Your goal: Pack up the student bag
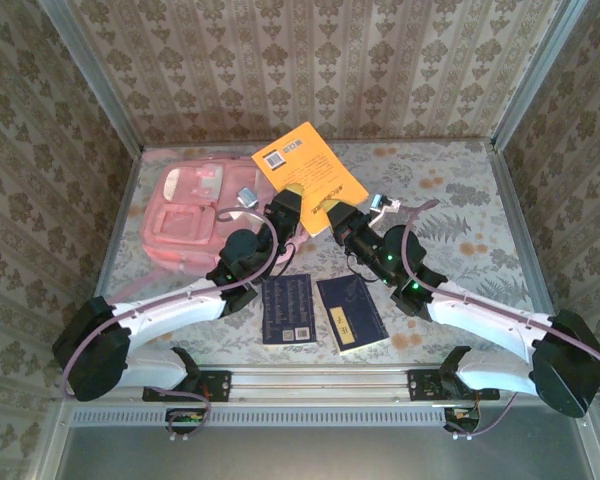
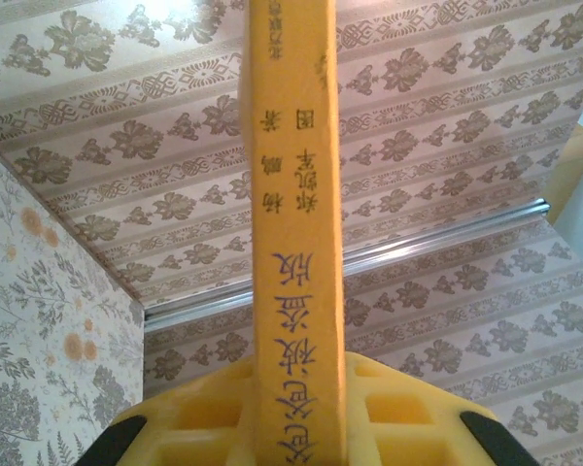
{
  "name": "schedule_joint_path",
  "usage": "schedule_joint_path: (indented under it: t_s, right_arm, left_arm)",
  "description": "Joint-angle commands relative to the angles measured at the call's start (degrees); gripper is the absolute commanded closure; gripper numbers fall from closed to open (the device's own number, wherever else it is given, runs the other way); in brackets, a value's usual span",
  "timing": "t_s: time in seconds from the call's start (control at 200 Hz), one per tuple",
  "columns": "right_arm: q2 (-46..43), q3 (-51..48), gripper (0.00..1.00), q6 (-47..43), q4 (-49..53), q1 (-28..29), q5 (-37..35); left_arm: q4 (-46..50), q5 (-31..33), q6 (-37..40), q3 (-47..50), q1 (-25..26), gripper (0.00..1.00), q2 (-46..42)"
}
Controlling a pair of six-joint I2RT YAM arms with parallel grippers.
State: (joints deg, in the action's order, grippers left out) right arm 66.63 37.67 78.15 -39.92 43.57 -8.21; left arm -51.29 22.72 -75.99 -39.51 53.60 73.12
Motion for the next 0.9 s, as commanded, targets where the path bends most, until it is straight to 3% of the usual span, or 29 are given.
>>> schedule_joint_path:
  t_s: [0.0, 0.165, 0.255, 0.345, 0.405, 0.5, 0.73, 0.805, 0.895]
  right_arm:
    - [-3.0, 2.0, 1.0, -3.3, 1.5, 0.3, -4.0]
    - [-11.0, 0.6, 1.0, -9.0, 15.5, -1.6, -7.3]
    - [-16.9, 0.2, 1.0, -13.6, 27.3, -3.4, -9.8]
    - [-21.9, -1.0, 1.0, -16.2, 36.3, -6.5, -10.5]
    - [-24.8, -3.0, 1.0, -17.8, 37.3, -9.3, -8.2]
    - [-27.2, -4.2, 1.0, -19.7, 41.0, -12.7, -4.9]
    - [-28.3, -6.2, 1.0, -22.6, 41.2, -16.8, 3.3]
    - [-28.1, -5.6, 1.0, -24.4, 41.7, -17.2, 5.8]
    - [-28.0, -4.7, 1.0, -26.1, 43.3, -17.3, 7.4]
  left_arm:
    - [-1.5, -0.6, 0.8, -0.1, 1.0, 0.91, -0.8]
    - [6.0, -4.6, 2.9, 1.0, -1.5, 0.54, -4.3]
    - [22.4, -10.4, 5.4, -0.7, -6.2, 0.46, -9.5]
    - [43.3, -11.3, 18.0, -6.7, -10.3, 0.39, -13.1]
    - [55.9, -10.0, 26.1, -11.9, -13.5, 0.38, -12.5]
    - [64.5, -12.8, 36.1, -17.4, -19.6, 0.37, -9.4]
    - [70.4, -35.5, 44.4, -27.6, -34.9, 0.36, 5.6]
    - [69.9, -43.6, 45.0, -30.4, -37.5, 0.36, 12.0]
    - [69.3, -47.9, 46.3, -33.2, -38.6, 0.37, 17.8]
